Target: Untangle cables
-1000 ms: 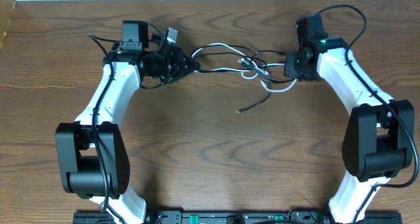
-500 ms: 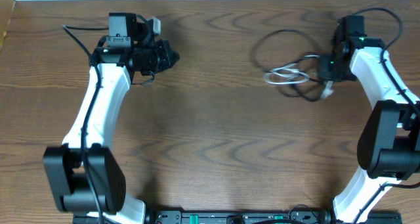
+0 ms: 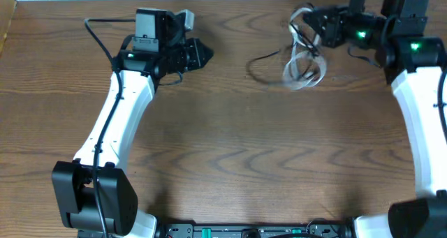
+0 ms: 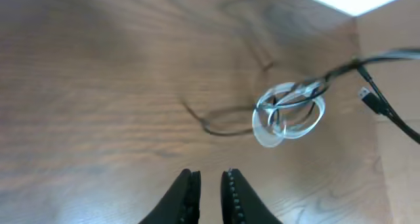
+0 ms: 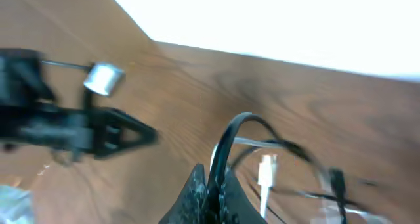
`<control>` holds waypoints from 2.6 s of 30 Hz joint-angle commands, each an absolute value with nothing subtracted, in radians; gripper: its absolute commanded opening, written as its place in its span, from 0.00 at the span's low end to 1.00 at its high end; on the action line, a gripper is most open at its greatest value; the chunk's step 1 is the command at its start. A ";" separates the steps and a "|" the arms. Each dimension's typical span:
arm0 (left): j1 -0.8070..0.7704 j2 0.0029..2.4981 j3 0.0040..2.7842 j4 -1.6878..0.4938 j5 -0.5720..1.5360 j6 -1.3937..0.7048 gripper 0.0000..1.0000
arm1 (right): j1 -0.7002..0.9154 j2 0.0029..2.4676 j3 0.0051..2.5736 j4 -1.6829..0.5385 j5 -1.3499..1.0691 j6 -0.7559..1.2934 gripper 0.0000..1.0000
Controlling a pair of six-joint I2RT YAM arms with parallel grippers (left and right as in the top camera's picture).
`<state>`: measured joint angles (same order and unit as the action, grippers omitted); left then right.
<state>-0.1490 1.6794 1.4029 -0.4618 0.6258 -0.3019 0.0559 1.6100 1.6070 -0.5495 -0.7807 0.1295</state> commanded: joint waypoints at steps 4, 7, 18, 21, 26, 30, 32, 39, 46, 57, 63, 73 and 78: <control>-0.182 1.678 1.418 -0.334 0.726 -0.444 0.60 | 0.160 1.525 1.610 -0.371 -0.812 0.374 0.01; -0.214 1.679 1.418 -0.296 0.725 -0.443 0.75 | 0.161 1.502 1.610 -0.340 -0.815 0.443 0.01; -0.310 1.682 1.418 -0.085 0.716 -0.430 0.90 | 0.169 1.470 1.610 -0.255 -0.931 0.553 0.01; -0.324 1.691 1.418 -0.065 0.714 -0.397 0.91 | 0.160 1.468 1.610 -0.208 -0.986 0.595 0.01; -0.355 1.723 1.418 -0.050 0.715 -0.397 0.90 | 0.129 1.464 1.610 -0.126 -1.073 0.674 0.01; -0.397 1.752 1.418 -0.034 0.714 -0.390 0.89 | 0.102 1.464 1.610 -0.036 -1.131 0.752 0.01; -0.415 1.769 1.418 -0.022 0.714 -0.357 0.86 | 0.097 1.464 1.610 0.002 -1.151 0.779 0.01; -0.394 1.786 1.418 -0.018 0.674 -0.338 0.08 | 0.023 1.465 1.609 -0.121 -1.149 0.656 0.01; -0.256 1.579 1.423 -0.120 0.669 -0.347 0.07 | -0.098 1.486 1.608 -0.702 -0.546 0.384 0.01; -0.062 1.399 1.423 -0.141 0.673 -0.444 0.07 | -0.207 1.679 1.607 -0.882 -0.181 0.376 0.01; 0.042 1.361 1.424 -0.144 0.673 -0.451 0.07 | -0.282 1.826 1.607 -0.897 -0.186 0.360 0.01; 0.096 1.374 1.423 -0.276 0.672 -0.419 0.08 | -0.391 1.892 1.607 -0.905 -0.293 0.339 0.01; 0.092 1.394 1.423 -0.360 0.673 -0.411 0.07 | -0.413 1.892 1.607 -0.926 -0.346 0.295 0.01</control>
